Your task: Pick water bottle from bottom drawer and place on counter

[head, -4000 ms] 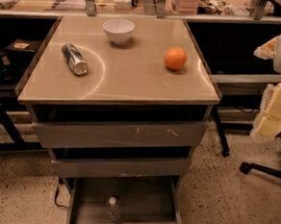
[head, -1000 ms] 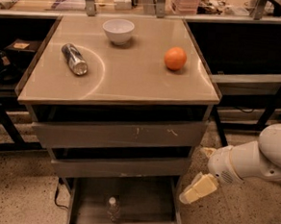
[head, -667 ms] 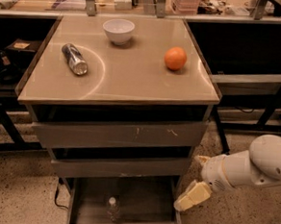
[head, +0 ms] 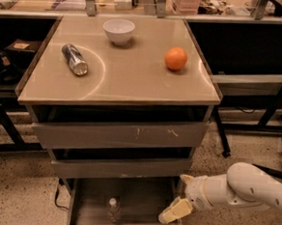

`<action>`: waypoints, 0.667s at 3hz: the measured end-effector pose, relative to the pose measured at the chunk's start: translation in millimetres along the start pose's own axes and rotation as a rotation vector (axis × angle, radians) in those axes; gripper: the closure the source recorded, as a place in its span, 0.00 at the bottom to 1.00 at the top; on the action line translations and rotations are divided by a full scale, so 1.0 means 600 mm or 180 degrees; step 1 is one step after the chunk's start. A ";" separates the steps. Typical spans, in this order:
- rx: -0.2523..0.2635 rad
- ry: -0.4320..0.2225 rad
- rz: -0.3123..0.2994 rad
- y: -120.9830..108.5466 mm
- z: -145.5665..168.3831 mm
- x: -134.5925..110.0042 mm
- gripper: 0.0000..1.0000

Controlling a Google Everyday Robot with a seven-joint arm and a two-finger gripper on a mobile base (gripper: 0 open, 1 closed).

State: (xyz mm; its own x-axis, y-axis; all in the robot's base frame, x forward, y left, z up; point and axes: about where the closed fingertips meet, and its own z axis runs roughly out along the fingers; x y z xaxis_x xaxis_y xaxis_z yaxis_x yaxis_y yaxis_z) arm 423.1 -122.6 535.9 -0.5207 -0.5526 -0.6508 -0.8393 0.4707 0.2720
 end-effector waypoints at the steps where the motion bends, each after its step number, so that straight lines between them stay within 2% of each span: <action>1: -0.0032 -0.0020 0.0028 0.003 0.010 0.006 0.00; 2: -0.0131 -0.0190 0.0156 0.023 0.079 0.034 0.00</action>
Offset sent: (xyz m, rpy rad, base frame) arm -0.0231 0.0632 -0.1152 0.1834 0.0524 -0.0979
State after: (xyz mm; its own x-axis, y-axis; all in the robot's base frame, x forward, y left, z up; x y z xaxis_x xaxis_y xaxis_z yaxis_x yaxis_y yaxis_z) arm 408.3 -94.5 492.6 -0.5520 -0.4870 -0.6768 -0.8195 0.4667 0.3325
